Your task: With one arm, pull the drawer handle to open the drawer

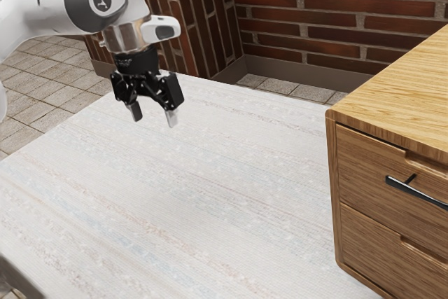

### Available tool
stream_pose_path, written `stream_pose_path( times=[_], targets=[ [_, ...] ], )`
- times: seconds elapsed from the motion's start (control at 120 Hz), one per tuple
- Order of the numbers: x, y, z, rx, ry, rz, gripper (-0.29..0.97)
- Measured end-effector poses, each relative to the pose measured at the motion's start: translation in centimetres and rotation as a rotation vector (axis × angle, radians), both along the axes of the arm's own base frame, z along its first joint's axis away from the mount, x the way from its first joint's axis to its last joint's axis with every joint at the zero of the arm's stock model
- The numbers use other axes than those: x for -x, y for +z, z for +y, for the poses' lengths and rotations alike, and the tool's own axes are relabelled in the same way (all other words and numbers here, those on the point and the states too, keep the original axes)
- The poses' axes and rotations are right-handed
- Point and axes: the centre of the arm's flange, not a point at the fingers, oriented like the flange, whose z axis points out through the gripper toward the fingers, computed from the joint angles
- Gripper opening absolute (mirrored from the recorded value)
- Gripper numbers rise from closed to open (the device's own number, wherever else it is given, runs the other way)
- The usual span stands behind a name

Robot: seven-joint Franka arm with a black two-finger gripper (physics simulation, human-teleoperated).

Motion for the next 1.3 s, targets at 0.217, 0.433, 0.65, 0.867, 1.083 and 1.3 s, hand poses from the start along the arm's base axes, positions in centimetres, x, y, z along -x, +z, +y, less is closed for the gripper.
stream_pose_path(
  times=[0.217, 0.433, 0.65, 0.867, 1.083, 1.3],
  targets=[
    [2.9, 6.2, -1.1, 0.004, -0.069, -0.099, 0.68],
    [8.3, 16.0, -20.8, -0.023, -0.899, -0.383, 0.68],
    [11.2, 13.7, -37.7, -0.013, -1.523, -0.426, 0.68],
    [5.9, 8.7, -34.9, -0.040, -1.627, -0.412, 0.68],
    [12.7, 10.1, -40.0, -0.118, -1.844, -0.492, 0.68],
    [11.7, 7.0, -38.3, -0.111, -1.867, -0.508, 0.68]
  ],
)
